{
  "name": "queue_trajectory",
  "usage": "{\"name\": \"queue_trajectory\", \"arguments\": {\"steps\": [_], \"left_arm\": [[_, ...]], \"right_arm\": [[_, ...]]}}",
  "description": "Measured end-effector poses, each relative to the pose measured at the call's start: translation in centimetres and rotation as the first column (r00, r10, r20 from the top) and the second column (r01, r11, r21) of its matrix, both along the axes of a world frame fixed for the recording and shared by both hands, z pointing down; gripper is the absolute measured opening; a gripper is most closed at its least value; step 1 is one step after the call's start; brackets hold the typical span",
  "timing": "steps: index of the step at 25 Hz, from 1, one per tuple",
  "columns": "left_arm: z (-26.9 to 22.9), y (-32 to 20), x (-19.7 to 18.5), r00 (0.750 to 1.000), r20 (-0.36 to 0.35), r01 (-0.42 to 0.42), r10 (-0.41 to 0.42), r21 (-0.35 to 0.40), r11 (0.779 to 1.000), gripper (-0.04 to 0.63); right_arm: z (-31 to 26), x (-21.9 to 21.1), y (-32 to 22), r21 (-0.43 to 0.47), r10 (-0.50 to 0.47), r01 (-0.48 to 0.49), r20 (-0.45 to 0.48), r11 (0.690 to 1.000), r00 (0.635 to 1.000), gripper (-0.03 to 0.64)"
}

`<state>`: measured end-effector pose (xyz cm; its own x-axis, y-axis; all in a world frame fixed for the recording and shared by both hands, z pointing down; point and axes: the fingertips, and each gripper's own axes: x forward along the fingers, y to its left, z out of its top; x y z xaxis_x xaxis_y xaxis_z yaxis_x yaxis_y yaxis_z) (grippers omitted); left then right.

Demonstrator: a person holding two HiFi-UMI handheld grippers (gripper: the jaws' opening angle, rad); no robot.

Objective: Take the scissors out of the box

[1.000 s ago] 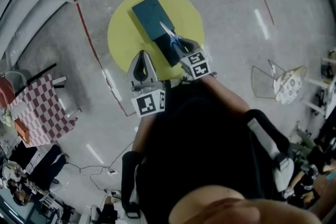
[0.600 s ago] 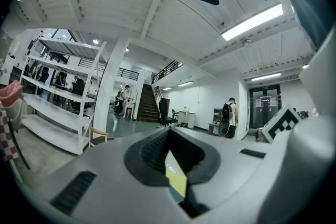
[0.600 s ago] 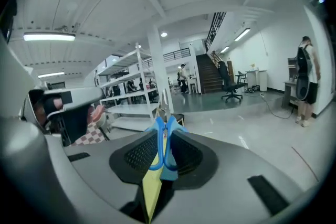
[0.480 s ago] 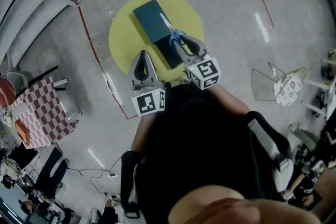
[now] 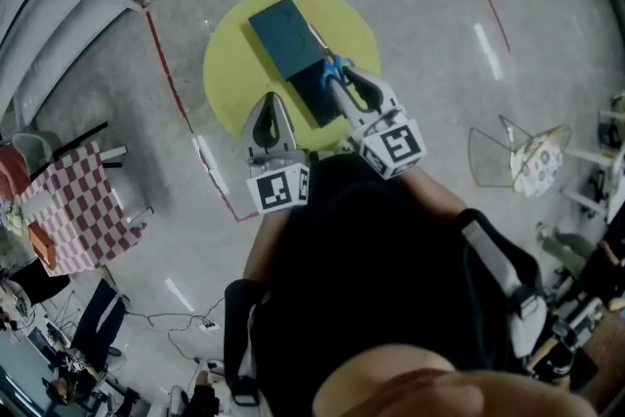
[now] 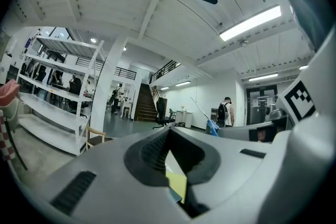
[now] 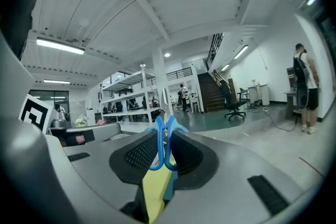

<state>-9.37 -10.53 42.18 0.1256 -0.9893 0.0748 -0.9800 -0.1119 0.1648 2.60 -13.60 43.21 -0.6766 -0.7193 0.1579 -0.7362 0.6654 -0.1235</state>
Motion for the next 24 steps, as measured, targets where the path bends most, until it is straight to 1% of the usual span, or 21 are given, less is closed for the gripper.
{"name": "queue_trajectory", "arguments": {"steps": [5, 9, 12, 14, 16, 20, 24], "left_arm": [[0.0, 0.2, 0.42, 1.0, 0.022, -0.015, 0.015, 0.006, 1.0, -0.003], [-0.11, 0.17, 0.4, 1.0, 0.0, -0.006, 0.006, 0.002, 1.0, -0.003], [0.05, 0.31, 0.5, 1.0, 0.008, -0.01, 0.01, 0.002, 1.0, -0.003], [0.16, 0.39, 0.53, 1.0, 0.022, -0.015, 0.014, 0.003, 1.0, -0.003], [-0.03, 0.35, 0.55, 1.0, 0.012, -0.009, 0.009, 0.001, 1.0, -0.003], [-0.01, 0.31, 0.53, 1.0, 0.024, -0.016, 0.016, 0.001, 1.0, -0.003], [0.07, 0.29, 0.45, 1.0, 0.017, -0.014, 0.014, -0.002, 1.0, -0.003]], "right_arm": [[-0.18, 0.07, 0.25, 0.011, -0.004, 0.004, 0.005, 1.0, 1.0, 0.083], [-0.12, 0.0, 0.35, 0.015, -0.007, 0.007, -0.003, 1.0, 1.0, 0.083], [0.07, 0.12, 0.47, 0.014, -0.009, 0.009, -0.002, 1.0, 1.0, 0.083], [-0.23, -0.06, 0.59, 0.003, -0.012, 0.012, 0.011, 1.0, 1.0, 0.083], [-0.62, -0.34, 0.68, -0.013, -0.015, 0.015, 0.022, 1.0, 1.0, 0.083], [-0.41, -0.17, 0.53, -0.001, -0.017, 0.017, 0.003, 1.0, 1.0, 0.083], [-0.17, -0.01, 0.41, 0.02, -0.019, 0.02, -0.014, 1.0, 1.0, 0.083]]}}
